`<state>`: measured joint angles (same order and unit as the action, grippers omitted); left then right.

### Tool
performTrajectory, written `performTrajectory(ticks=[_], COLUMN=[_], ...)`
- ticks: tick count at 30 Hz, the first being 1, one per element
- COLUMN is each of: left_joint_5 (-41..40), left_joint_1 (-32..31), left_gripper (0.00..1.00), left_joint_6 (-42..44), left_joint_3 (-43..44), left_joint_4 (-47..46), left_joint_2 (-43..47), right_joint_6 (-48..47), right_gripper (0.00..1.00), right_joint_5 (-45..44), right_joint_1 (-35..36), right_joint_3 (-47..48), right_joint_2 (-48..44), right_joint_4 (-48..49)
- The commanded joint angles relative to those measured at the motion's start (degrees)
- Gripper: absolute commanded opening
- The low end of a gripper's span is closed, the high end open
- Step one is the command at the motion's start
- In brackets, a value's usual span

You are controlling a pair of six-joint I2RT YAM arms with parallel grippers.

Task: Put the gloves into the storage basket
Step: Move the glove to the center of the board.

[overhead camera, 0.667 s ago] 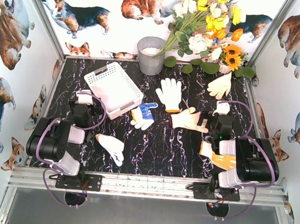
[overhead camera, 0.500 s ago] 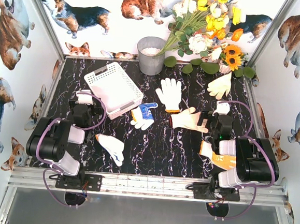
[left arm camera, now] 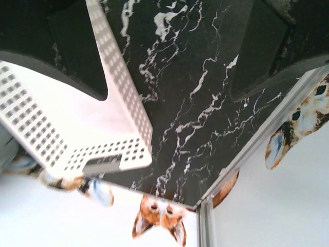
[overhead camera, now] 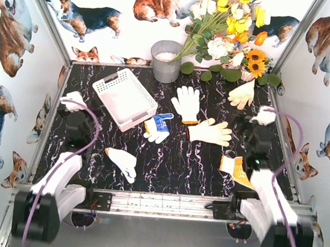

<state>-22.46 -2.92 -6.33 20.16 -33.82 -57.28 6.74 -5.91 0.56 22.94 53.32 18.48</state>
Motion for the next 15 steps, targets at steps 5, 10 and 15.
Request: performTrajectory(ticks=[5, 10, 15], left_joint_5=[9.3, 19.58, 20.03], left_joint_1=[-0.01, -0.07, -0.07], left_gripper=[1.0, 1.0, 1.0], left_joint_6=[-12.2, -6.62, -0.98], left_joint_3=[21.77, 36.16, 36.26], left_joint_4=[43.16, 56.86, 58.46], left_joint_2=[6.51, 0.74, 1.13], right_joint_6=[12.95, 16.42, 18.05], right_gripper=[1.0, 1.0, 1.0], right_joint_5=[0.39, 9.08, 8.22], right_joint_1=[-0.56, -0.42, -0.46], right_joint_3=[11.02, 21.38, 23.52], right_joint_2=[-23.53, -19.24, -15.13], right_joint_4=[-32.86, -51.75, -64.76])
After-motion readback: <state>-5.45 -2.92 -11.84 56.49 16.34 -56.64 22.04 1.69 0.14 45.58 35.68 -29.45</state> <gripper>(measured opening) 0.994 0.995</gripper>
